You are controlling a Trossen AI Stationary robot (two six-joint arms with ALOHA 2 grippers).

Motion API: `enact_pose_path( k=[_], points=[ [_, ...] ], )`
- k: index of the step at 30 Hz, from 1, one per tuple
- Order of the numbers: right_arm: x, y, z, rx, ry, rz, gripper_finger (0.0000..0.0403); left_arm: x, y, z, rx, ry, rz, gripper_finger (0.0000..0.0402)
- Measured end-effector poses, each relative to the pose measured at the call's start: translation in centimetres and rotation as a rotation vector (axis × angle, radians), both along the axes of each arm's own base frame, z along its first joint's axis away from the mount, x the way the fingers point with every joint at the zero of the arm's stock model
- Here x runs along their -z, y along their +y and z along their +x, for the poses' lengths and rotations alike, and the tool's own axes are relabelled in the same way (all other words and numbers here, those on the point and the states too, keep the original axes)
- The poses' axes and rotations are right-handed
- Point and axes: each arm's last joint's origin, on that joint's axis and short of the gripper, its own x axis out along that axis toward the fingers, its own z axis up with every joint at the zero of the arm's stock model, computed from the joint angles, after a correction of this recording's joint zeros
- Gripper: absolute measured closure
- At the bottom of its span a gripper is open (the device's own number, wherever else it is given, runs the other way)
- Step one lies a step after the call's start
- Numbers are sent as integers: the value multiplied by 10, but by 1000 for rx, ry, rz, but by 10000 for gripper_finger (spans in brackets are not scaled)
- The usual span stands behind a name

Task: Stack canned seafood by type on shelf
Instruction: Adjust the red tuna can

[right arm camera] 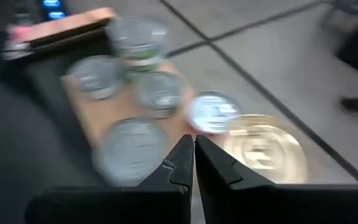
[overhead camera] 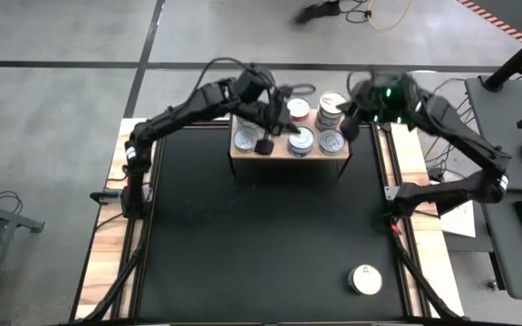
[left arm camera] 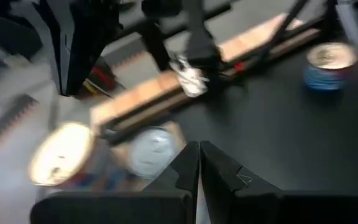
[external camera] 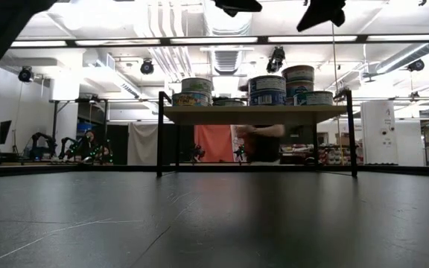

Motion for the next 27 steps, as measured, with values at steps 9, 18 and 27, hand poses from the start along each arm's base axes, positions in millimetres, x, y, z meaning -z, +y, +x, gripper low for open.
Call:
enact_pose_path(
  k=[9,18,27],
  points=[
    [17,74,12,-246,-68,78,394,-2,-81,-2,-39,91,60,401],
    [32,132,12,-252,59,36,394,22,-111,-18,-28,-73,-99,402],
    [38,155,4,-289,100,24,394,47,-142,-68,-176,-338,-155,402]
  ],
)
